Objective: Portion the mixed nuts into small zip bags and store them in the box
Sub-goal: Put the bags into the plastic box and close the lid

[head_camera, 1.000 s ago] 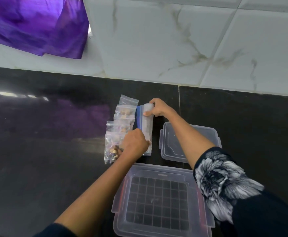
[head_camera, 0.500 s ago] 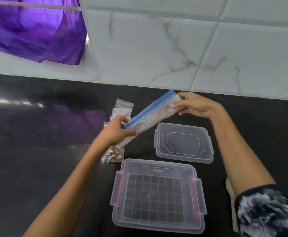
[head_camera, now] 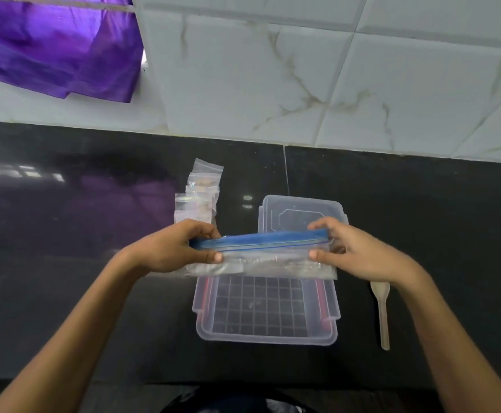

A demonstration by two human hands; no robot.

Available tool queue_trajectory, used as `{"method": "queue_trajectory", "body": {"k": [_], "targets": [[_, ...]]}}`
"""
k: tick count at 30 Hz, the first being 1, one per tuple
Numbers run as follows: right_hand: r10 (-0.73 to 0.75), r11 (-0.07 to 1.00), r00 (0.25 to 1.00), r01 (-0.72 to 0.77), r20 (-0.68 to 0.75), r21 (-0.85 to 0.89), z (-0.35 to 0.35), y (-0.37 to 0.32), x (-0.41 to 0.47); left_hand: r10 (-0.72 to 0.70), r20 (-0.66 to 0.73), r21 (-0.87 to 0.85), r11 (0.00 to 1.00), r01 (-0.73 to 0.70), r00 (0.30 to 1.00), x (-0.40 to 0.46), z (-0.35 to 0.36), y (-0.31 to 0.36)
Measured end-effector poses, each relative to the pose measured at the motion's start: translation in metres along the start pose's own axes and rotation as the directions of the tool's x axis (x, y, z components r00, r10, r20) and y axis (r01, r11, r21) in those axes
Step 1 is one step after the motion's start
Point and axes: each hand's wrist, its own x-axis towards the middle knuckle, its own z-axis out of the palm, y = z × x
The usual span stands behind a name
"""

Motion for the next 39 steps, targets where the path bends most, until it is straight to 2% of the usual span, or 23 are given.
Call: {"method": "queue_trajectory", "body": {"k": [2, 3, 4, 7, 9, 11, 13, 17, 18, 20, 22, 23, 26, 29, 31, 34, 39], "targets": [[-0.013, 0.984, 0.967, -0.033, -0.255, -0.174, 0.019, -0.005, -0.010, 0.001, 0.008, -0.008, 1.000, 0.000, 1.000, 0.000, 0.007, -0.003], [-0.092, 0.968, 0.926, -0.004, -0.366, -0.252, 0.029, -0.011, -0.017, -0.001, 0.004, -0.004, 1.000, 0.001, 1.000, 0.001, 0.011, -0.003], [-0.192, 0.954, 0.887, 0.069, -0.419, -0.293, 0.040, -0.017, -0.022, -0.002, -0.005, 0.010, 1.000, 0.002, 1.000, 0.002, 0.014, -0.003], [-0.408, 0.867, 0.848, 0.244, -0.337, -0.434, 0.073, -0.022, -0.026, 0.002, -0.045, 0.040, 0.999, 0.000, 0.999, 0.006, 0.022, 0.000], [-0.433, 0.805, 0.856, 0.228, -0.281, -0.548, 0.091, -0.018, -0.018, 0.013, -0.074, 0.079, 0.997, -0.008, 0.997, 0.009, 0.025, 0.002], [-0.436, 0.778, 0.854, 0.198, -0.285, -0.597, 0.099, -0.016, -0.009, 0.011, -0.126, 0.191, 0.981, 0.013, 0.992, 0.013, 0.028, 0.001], [-0.454, 0.773, 0.830, 0.188, -0.322, -0.606, 0.101, -0.014, 0.000, -0.008, -0.169, 0.310, 0.949, 0.061, 0.986, 0.015, 0.032, 0.004], [-0.465, 0.769, 0.818, 0.184, -0.338, -0.612, 0.103, -0.011, 0.010, -0.037, -0.207, 0.381, 0.917, 0.116, 0.978, 0.017, 0.040, 0.006], [-0.464, 0.770, 0.819, 0.183, -0.339, -0.611, 0.104, -0.010, 0.012, 0.020, -0.277, 0.433, 0.895, 0.106, 0.961, 0.015, 0.044, 0.007], [-0.442, 0.781, 0.832, 0.173, -0.336, -0.600, 0.105, -0.012, 0.014, 0.279, -0.410, 0.621, 0.783, 0.041, 0.869, 0.008, 0.053, 0.009], [-0.427, 0.781, 0.843, 0.162, -0.327, -0.603, 0.105, -0.013, 0.016, 0.412, -0.381, 0.720, 0.694, -0.014, 0.828, 0.000, 0.069, 0.015], [-0.420, 0.777, 0.850, 0.156, -0.318, -0.610, 0.106, -0.014, 0.017, 0.423, -0.334, 0.742, 0.669, -0.042, 0.842, -0.002, 0.080, 0.017], [-0.385, 0.771, 0.875, 0.131, -0.292, -0.623, 0.106, -0.015, 0.021, 0.325, -0.229, 0.787, 0.617, -0.021, 0.918, -0.002, 0.104, 0.011], [-0.322, 0.788, 0.914, 0.114, -0.248, -0.605, 0.104, -0.020, 0.021, 0.190, -0.186, 0.789, 0.614, 0.031, 0.964, 0.003, 0.108, 0.014], [-0.283, 0.763, 0.946, 0.121, -0.160, -0.634, 0.105, -0.020, 0.024, 0.124, -0.165, 0.794, 0.605, 0.058, 0.978, 0.007, 0.107, 0.022], [-0.207, 0.772, 0.977, 0.126, -0.059, -0.623, 0.108, -0.017, 0.025, 0.033, -0.120, 0.838, 0.539, 0.084, 0.992, 0.014, 0.109, 0.018], [-0.122, 0.836, 0.991, 0.074, -0.053, -0.544, 0.106, -0.022, 0.026, -0.048, -0.127, 0.870, 0.474, 0.134, 0.991, 0.026, 0.114, 0.017]]}}
